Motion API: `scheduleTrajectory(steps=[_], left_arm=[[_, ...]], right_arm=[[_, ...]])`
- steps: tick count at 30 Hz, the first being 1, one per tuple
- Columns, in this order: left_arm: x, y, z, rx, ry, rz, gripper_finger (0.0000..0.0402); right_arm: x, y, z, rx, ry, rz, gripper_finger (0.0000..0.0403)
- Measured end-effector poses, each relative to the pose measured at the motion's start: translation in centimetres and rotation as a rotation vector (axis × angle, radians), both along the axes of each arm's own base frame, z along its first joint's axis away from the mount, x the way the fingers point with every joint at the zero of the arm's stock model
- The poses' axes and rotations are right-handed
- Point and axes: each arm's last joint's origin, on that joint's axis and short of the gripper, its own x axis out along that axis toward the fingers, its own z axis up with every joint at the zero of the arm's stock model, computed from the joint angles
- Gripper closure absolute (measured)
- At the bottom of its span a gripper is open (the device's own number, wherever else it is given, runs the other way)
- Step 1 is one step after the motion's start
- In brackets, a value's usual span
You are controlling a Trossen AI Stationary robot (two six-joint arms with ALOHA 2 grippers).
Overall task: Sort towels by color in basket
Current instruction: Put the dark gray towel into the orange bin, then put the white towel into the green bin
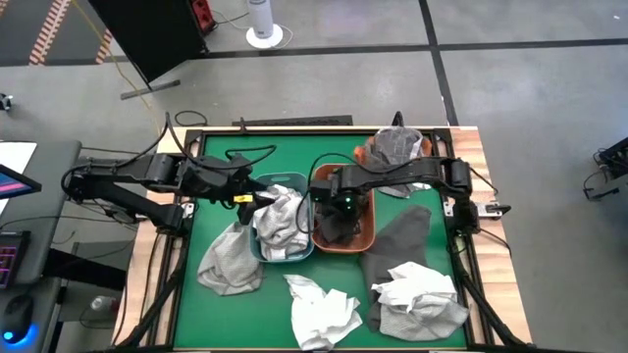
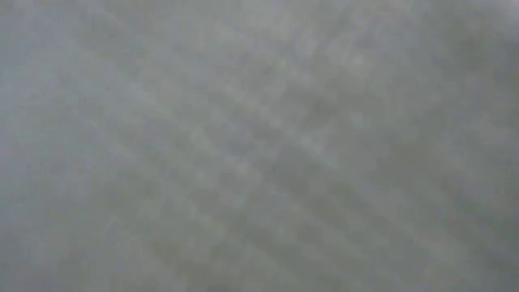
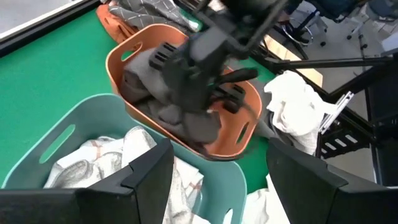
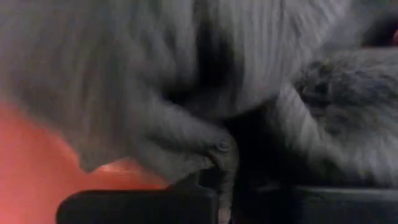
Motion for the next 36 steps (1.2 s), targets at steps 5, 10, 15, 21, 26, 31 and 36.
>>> scheduleTrajectory(steps=[5,10,15,21,26,31,36], left_arm=[[0.0,-0.3,0.0,-0.007,0.0,-0.008,0.0156],[-0.2,-0.3,-0.3,0.009,0.034,-0.015,0.0156],[-0.1,-0.2,-0.5,0.059,0.061,-0.039,0.0156],[-0.8,-0.7,-1.8,0.14,0.222,-0.122,0.0156],[-1.3,-0.9,-3.9,0.08,0.357,-0.163,0.0156],[0.7,-2.3,-4.4,0.042,0.301,-0.299,0.0156],[4.0,-4.8,-6.3,0.059,0.299,-0.478,0.0158]], right_arm=[[0.0,-0.7,-0.8,0.004,0.031,-0.017,0.0342],[-0.4,-0.7,0.7,0.002,-0.009,-0.029,0.0295],[-0.9,-1.1,2.2,0.036,-0.044,-0.103,0.0217],[-2.9,-2.0,6.1,0.092,-0.122,-0.2,0.0127],[-5.2,-2.7,10.4,0.083,-0.266,-0.279,0.0099],[-7.8,-2.6,14.9,0.037,-0.462,-0.342,0.0097],[-10.6,-2.3,18.8,-0.072,-0.66,-0.366,0.0097]])
